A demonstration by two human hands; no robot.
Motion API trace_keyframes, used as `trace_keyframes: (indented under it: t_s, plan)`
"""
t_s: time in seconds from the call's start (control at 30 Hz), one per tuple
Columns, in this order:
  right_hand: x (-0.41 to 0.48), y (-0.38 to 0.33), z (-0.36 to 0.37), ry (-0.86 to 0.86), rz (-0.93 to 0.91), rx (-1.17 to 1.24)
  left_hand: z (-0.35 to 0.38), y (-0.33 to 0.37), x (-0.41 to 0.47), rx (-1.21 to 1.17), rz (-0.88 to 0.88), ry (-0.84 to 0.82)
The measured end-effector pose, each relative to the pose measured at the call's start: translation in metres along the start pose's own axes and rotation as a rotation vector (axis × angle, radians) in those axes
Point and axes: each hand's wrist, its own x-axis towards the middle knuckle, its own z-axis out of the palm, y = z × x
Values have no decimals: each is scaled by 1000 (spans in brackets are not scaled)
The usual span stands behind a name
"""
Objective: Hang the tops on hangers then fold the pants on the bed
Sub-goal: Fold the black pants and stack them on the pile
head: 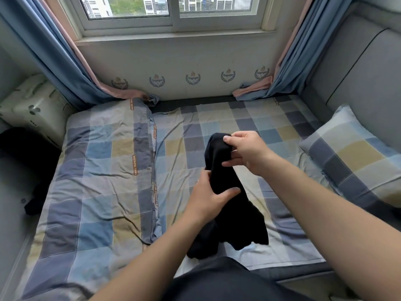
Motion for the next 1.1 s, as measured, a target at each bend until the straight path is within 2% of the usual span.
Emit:
trace_keyframes:
  t_s: [0.13, 0.2, 0.27, 0.4, 0.47, 0.63, 0.7, 0.77, 0.87, 0.93, 1.03, 1.1]
  plan:
    - [-1, -3, -9, 12, 42, 143, 0, -5, 15, -56, -23, 79]
    - [-4, 10, -14, 28, 15, 87, -5, -1, 18, -260, -107, 120]
    - [-14, 33, -23, 4, -22, -81, -14, 5, 24, -502, -214, 159]
    - [-50, 89, -34, -335, 50, -233, -37, 20, 37, -810, -388, 269]
    - [-61, 113, -26, -406, 78, -288, -43, 27, 38, -855, -444, 279]
    - [-49, 121, -4, -122, -118, -384, -58, 40, 43, -817, -487, 184]
    - [-43, 109, -5, -47, -260, -461, -64, 42, 43, -796, -492, 156]
    - [-38, 91, -6, 26, -471, -609, -70, 43, 42, -727, -490, 50]
    - [-27, 60, -8, -33, -729, -799, -77, 41, 38, -632, -450, -76]
    - [-20, 40, -8, -71, -710, -843, -77, 37, 33, -609, -345, -114]
    - [-13, 9, -8, -10, -594, -840, -66, 29, 18, -522, -112, -188]
    - [-9, -9, -3, 22, -560, -845, -52, 29, 10, -400, -21, -224]
